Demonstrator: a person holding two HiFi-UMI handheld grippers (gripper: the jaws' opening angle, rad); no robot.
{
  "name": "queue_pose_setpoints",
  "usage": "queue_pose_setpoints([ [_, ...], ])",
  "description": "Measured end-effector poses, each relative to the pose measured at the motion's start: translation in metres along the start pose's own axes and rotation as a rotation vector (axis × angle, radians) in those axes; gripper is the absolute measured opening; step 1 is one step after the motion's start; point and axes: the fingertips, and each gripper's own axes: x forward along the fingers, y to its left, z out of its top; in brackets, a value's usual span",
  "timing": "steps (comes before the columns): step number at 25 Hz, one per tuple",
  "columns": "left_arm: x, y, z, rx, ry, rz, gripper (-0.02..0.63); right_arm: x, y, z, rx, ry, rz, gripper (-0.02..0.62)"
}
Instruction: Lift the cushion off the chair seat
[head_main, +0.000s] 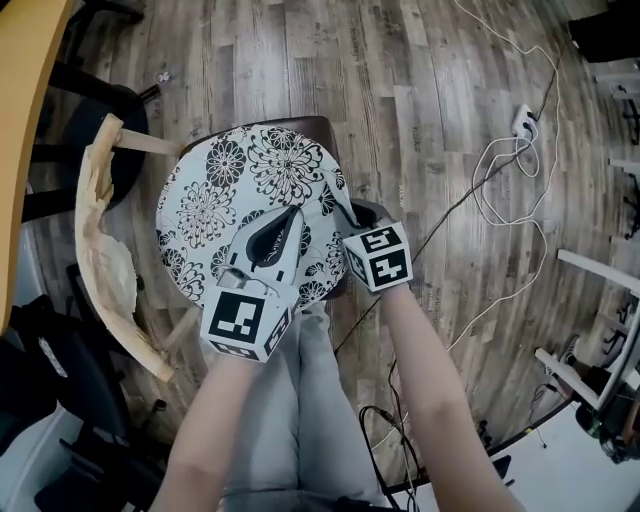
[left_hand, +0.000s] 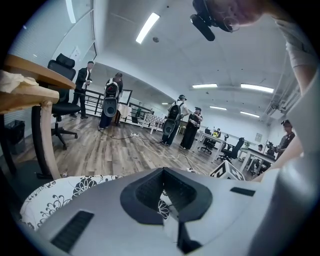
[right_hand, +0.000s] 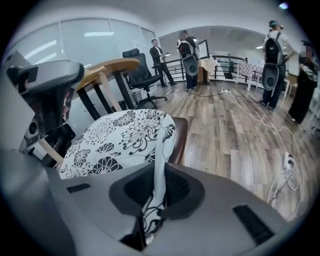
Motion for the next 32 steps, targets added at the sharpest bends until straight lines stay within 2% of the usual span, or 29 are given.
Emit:
queue_pose_setpoints([
  [5, -0.008, -0.006, 0.015, 0.008, -0.02, 0.014, 0.002, -0.026, 0.009, 0.015, -0.042, -0.047, 0.005, 0.043],
  [12, -0.033, -0.012, 0.04, 0.017, -0.045, 0.049, 0.002, -0.065, 0.033, 0.035, -0.021, -0.11, 0.025, 0.043],
  [20, -0.061, -0.022, 0.066, 0.026, -0.066, 0.07, 0.002, -0.104, 0.052, 0.063, -0.04, -0.176, 0.01, 0.041],
  [32, -0.1, -0.039, 0.108, 0.069, -0.092, 0.059, 0.002, -0.157, 0.084, 0.108, -0.086, -0.263, 0.004, 0.041],
])
